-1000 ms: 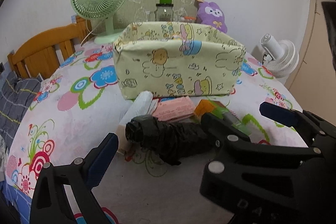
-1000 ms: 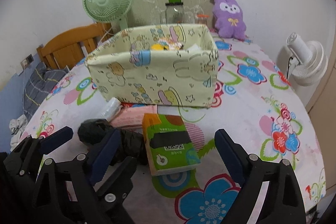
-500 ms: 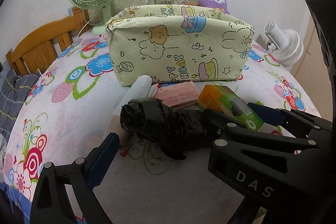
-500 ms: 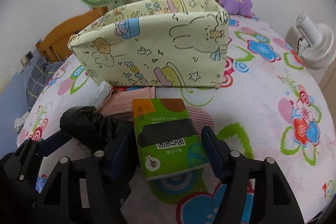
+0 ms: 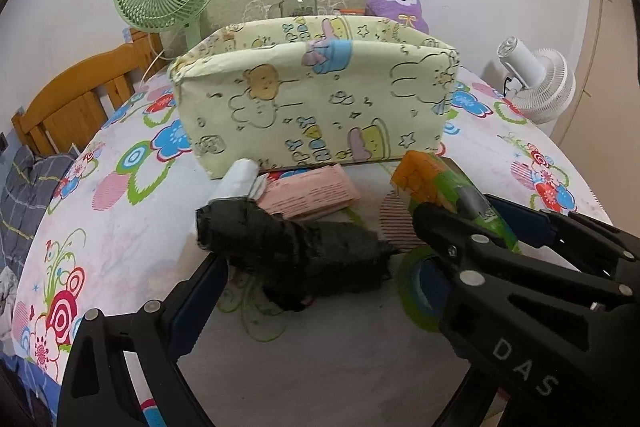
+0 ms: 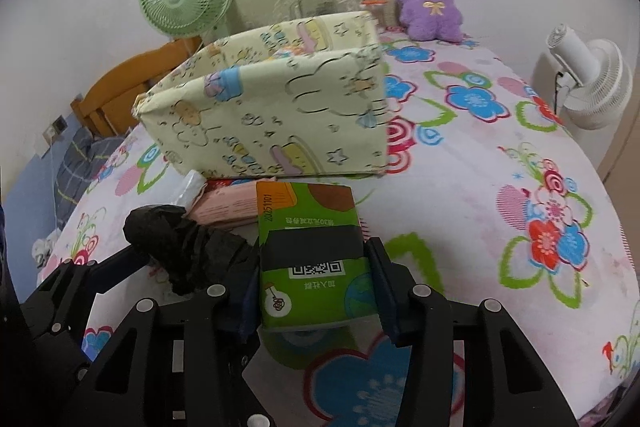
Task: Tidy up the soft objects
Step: 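Grasp the black taped bundle with the left gripper while the right gripper grasps the green tissue pack, then carry the black bundle with the left gripper while the right gripper carries the green tissue pack over the basket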
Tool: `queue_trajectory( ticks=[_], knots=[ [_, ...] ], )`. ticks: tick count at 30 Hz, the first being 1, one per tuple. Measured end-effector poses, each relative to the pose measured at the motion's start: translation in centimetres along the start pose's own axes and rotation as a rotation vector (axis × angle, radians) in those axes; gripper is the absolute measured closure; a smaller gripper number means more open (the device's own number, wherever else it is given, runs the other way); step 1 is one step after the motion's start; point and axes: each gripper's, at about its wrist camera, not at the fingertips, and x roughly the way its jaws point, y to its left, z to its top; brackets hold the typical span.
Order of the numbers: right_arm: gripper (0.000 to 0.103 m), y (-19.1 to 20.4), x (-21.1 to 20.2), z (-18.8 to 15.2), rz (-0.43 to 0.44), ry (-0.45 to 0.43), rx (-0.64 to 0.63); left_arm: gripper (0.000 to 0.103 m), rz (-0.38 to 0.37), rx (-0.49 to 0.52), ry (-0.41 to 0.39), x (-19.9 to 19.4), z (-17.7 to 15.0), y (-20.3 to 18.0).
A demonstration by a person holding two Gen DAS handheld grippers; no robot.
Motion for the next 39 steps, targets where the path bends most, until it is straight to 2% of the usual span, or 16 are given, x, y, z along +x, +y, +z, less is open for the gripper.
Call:
queue_trajectory(
  ticks=[5,11,17,25,39],
  knots=[
    [0.052,-1.4,-0.4,0.1,-0.002,-0.004,0.029,0.005,0.002,0.010,0.008,0.5,0.3,-0.9],
    [0.052,-2.4,-0.4,-0.1,-0.010,0.002,0.049,0.012,0.008,0.021,0.014,1.2,0.7,-1.5],
    [0.052,-2.5,0.3,0.0,-0.013,0.017,0.052,0.029,0.006,0.011,0.045,2.3,0.7,-1.3],
    [0.051,-1.6,1.0,0.0,-0.011,0.036,0.034,0.046,-0.014,0.014,0.024,1.8,0.5,-1.4],
    [0.051,-0.3,-1.2,0.2,-0.009,-0.012,0.014,0.050,-0.013,0.001,-0.024,-0.9,0.8,-1.1]
  ],
)
